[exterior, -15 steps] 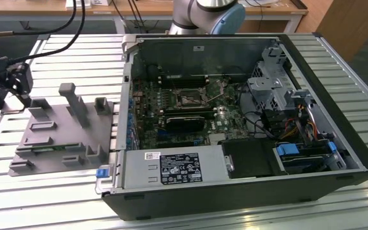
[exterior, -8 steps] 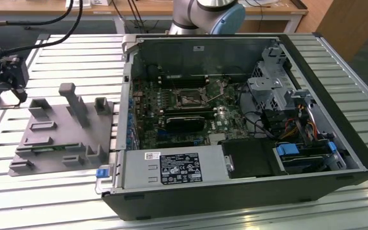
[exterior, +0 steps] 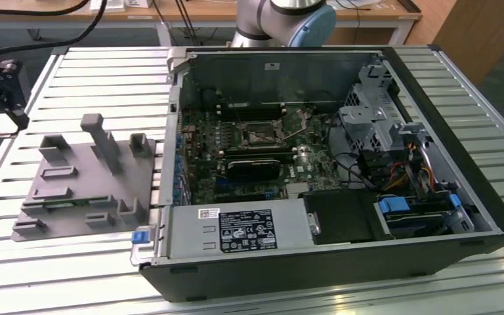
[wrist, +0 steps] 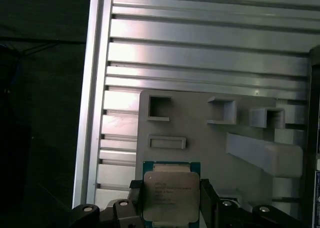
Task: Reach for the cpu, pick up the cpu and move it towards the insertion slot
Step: 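Pick up the cpu and move it towards the insertion slot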
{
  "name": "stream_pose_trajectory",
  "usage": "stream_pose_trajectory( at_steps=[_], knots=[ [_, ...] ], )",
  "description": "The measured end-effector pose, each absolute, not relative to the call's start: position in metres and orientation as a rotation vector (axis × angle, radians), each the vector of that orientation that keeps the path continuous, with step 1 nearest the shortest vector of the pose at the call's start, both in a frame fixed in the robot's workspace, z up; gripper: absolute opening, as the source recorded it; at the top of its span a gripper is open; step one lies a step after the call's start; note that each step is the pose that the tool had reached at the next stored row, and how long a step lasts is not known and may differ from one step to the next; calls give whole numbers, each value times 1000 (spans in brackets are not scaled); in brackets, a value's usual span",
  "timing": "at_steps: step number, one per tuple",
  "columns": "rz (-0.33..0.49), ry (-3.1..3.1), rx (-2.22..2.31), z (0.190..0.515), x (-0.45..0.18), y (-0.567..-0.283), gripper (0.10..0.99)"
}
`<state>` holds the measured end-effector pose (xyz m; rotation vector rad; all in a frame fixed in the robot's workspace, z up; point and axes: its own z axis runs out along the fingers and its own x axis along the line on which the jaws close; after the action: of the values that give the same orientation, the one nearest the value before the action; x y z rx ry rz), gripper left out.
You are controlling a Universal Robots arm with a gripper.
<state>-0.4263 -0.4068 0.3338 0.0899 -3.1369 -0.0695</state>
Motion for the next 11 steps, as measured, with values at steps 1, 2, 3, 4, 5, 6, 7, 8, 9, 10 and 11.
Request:
stream_pose_trajectory(
  at_steps=[1, 2, 3, 4, 5, 6, 7, 8, 9, 10, 11],
  knots=[
    [-70, -3137, 90, 337, -426, -407, 541],
    [-70, -3137, 90, 340, -426, -407, 541],
    [-69, -3137, 90, 344, -426, -407, 541],
    [-69, -3137, 90, 348, -426, -407, 541],
    [-70, -3137, 90, 351, -426, -407, 541],
    [-70, -3137, 90, 354, -426, -407, 541],
    [-69, -3137, 90, 357, -426, -407, 541],
    [-69, -3137, 90, 360, -426, -407, 541],
    [-70, -3137, 90, 364, -426, -407, 541],
    [-70, -3137, 90, 367, -426, -407, 541],
    [-70, -3137, 90, 371, -426, -407, 541]
  ],
)
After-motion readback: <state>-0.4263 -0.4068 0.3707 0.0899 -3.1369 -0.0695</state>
